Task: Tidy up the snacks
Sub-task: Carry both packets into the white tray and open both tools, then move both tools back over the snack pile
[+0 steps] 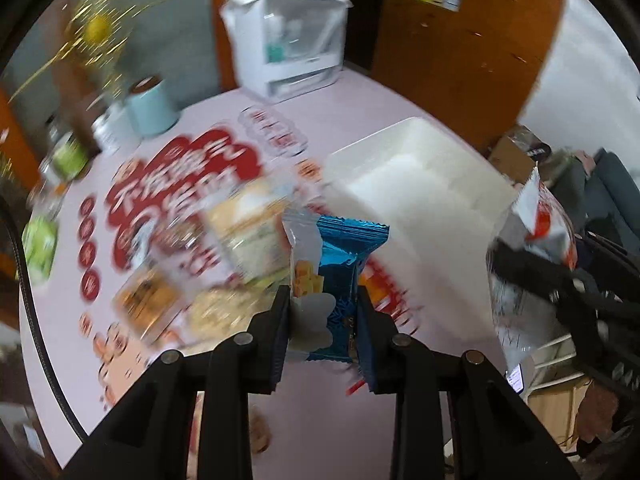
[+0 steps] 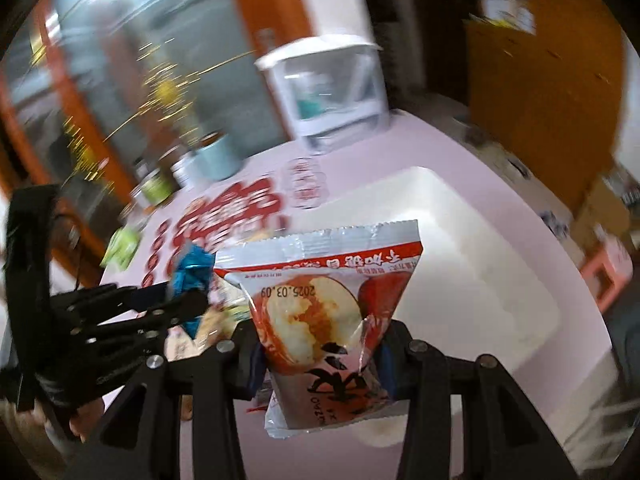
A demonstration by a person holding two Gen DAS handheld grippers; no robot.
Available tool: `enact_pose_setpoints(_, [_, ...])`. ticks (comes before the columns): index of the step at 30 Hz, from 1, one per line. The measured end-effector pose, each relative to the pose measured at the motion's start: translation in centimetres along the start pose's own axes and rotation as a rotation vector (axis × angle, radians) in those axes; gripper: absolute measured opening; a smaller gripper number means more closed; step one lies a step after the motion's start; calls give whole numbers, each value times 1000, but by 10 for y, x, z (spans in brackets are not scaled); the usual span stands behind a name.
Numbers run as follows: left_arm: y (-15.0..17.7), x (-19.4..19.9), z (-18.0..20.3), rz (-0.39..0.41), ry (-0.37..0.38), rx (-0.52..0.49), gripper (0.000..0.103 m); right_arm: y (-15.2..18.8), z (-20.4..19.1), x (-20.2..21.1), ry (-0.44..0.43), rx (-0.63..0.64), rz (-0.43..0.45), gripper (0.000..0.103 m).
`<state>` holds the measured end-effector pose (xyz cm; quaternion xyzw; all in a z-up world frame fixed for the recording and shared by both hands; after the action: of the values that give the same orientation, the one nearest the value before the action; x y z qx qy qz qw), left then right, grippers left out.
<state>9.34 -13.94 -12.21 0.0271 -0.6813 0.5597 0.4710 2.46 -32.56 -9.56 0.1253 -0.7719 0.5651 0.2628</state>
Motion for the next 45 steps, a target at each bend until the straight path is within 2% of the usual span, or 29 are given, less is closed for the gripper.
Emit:
enact_pose_setpoints(4, [-32, -18, 41, 20, 21, -19, 28, -6, 54, -8, 96, -53, -19, 44])
enact_pose_setpoints(8, [-56, -41, 83, 30, 33, -31, 29, -4, 80, -18, 129, -78, -44, 45])
enact_pose_setpoints(12, [-66, -65, 117, 15, 35, -47, 29, -2, 100, -32, 140, -88, -75, 45])
enact_pose_setpoints(17, [-63, -88, 140, -19, 20, -53, 31, 5, 114, -44, 148, -49, -122, 45])
enact_pose_setpoints(18, [-62, -91, 144, -22, 17, -54, 40, 8, 116, -46, 145, -52, -135, 47])
enact_pose_setpoints(19, [-61, -92, 146, -23, 15, -54, 64, 11, 119, -49, 136, -66, -148, 51])
enact_pose_setpoints(21, [-60, -93, 149, -13, -2, -54, 92, 13, 121, -51, 132, -83, -156, 57])
enact_pose_setpoints(23, [-59, -91, 147, 0, -17, -50, 93, 15, 121, -52, 129, -87, -158, 61])
enact_pose_setpoints(27, [-52, -93, 137, -42, -41, -30, 93, 12, 116, -49, 133, -54, -136, 62])
enact_pose_setpoints(31, [-44, -87, 125, -55, -66, -10, 93, 9, 111, -46, 135, -40, -127, 68])
enact_pose_setpoints(41, [-38, -49, 101, -23, -109, 9, 93, 15, 91, -32, 134, -67, -141, 68])
enact_pose_setpoints(45, [-33, -32, 90, -17, -119, 13, 93, 16, 79, -20, 137, -63, -122, 68])
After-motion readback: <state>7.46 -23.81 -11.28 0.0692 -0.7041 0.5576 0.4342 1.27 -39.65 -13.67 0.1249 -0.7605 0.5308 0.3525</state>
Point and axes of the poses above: each gripper's, at about its wrist camera, not at the fingertips, and x roughly against the way its jaws point, z to its right, y to its underside, the point moved 6 cm from there along -x, roughly the way its jaws point, and after that the axes turned 15 degrees about z, right-handed, at the moved point
